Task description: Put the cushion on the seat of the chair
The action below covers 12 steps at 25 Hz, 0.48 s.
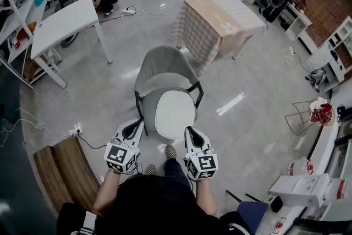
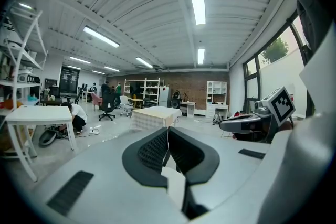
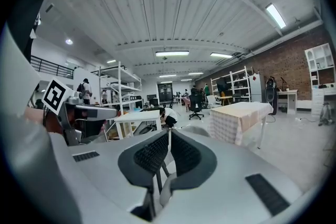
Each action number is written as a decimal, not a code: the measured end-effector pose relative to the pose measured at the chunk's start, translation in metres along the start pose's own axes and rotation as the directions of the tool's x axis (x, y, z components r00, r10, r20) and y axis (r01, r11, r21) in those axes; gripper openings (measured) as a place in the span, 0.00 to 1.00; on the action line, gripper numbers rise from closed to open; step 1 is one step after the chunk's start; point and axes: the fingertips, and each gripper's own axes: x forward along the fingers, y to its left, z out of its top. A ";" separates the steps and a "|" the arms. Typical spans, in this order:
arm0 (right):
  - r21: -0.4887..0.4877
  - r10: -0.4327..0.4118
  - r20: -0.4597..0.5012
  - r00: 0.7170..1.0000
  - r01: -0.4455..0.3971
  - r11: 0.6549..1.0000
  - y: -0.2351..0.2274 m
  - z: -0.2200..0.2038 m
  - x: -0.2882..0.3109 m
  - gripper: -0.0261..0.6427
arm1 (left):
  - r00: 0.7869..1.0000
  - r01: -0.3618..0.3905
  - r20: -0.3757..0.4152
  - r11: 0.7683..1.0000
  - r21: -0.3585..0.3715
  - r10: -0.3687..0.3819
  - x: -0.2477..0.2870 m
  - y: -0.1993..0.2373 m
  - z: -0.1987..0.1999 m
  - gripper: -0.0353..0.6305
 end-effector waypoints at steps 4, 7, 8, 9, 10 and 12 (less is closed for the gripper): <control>0.001 -0.001 -0.001 1.000 0.001 1.000 -0.001 -0.003 0.000 0.10 | 1.000 -0.001 -0.005 1.000 -0.002 0.001 -0.002 0.000 -0.004 0.08; 0.002 0.008 0.000 1.000 -0.008 1.000 0.002 -0.002 -0.001 0.10 | 1.000 -0.003 -0.005 1.000 -0.004 0.003 -0.003 -0.001 -0.006 0.08; 0.001 0.009 0.000 1.000 -0.009 1.000 0.002 -0.002 0.000 0.10 | 1.000 -0.003 -0.005 1.000 -0.004 0.003 -0.003 0.000 -0.006 0.08; 0.001 0.009 0.000 1.000 -0.009 1.000 0.003 -0.003 0.001 0.10 | 1.000 -0.003 -0.005 1.000 -0.003 0.003 -0.003 0.000 -0.006 0.08; 0.001 0.010 -0.001 1.000 -0.010 1.000 0.003 -0.002 0.001 0.10 | 1.000 -0.003 -0.005 1.000 -0.003 0.003 -0.003 0.000 -0.006 0.08; 0.003 0.013 0.000 1.000 -0.013 1.000 0.003 0.001 0.001 0.10 | 1.000 -0.002 -0.005 1.000 -0.003 0.002 -0.002 -0.001 -0.004 0.08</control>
